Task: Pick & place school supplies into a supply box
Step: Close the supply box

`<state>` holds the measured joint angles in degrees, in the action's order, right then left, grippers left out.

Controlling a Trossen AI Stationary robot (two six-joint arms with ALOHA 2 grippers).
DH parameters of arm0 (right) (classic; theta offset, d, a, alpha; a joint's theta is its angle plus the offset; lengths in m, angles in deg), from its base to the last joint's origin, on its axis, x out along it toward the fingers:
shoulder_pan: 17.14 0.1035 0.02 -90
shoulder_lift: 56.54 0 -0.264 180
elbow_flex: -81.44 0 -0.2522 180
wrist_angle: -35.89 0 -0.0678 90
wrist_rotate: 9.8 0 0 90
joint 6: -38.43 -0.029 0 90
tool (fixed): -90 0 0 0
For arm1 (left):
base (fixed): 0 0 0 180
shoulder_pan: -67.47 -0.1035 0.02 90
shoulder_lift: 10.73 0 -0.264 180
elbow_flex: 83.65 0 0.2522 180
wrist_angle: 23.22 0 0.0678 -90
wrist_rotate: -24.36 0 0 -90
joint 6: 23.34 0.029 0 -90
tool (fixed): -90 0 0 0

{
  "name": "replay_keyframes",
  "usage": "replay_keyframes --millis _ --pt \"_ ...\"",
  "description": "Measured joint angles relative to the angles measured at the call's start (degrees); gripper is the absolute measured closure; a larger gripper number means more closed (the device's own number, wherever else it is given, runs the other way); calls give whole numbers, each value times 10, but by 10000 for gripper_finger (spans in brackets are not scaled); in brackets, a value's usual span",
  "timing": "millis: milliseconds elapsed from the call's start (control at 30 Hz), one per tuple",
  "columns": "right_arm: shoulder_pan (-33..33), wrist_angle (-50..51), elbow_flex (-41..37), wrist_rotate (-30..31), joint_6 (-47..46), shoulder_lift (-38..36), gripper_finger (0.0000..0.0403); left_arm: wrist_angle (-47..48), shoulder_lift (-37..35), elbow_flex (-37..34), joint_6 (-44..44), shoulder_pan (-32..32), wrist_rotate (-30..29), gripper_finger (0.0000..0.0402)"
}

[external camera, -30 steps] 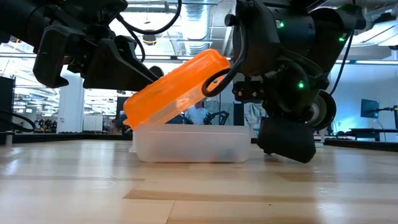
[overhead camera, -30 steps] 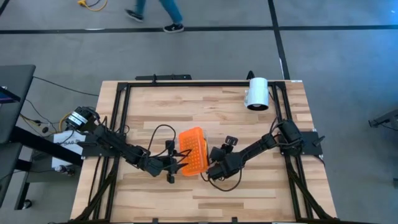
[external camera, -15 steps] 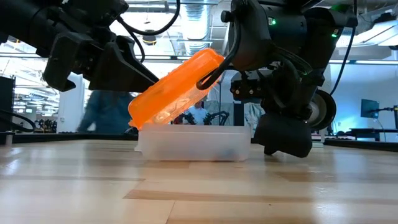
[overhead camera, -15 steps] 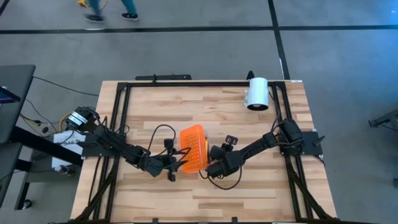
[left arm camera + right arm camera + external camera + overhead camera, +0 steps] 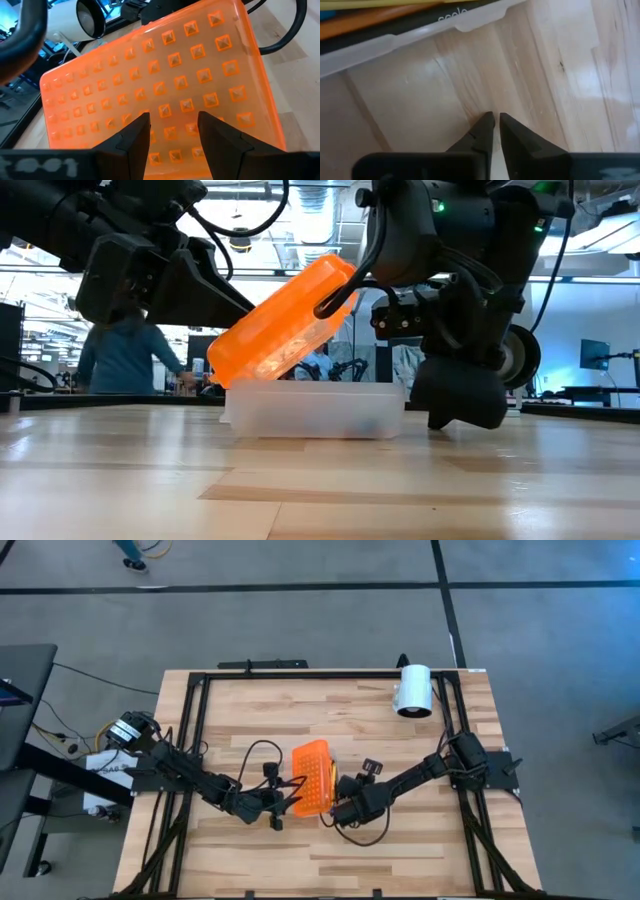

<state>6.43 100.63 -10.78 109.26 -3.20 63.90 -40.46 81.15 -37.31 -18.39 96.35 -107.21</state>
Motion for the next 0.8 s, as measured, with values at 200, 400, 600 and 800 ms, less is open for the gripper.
replay_keyframes --millis 200,400,600,800 --pt "5 1 0 0 -5 1 400 0 0 0 0 0 2 244" --pt "20 61 -1 2 -68 2 395 0 0 0 0 0 2 244" --pt "30 79 -2 -4 -80 3 393 0 0 0 -1 0 2 244" --pt "33 119 -2 -16 -132 3 392 0 0 0 -2 0 3 244"
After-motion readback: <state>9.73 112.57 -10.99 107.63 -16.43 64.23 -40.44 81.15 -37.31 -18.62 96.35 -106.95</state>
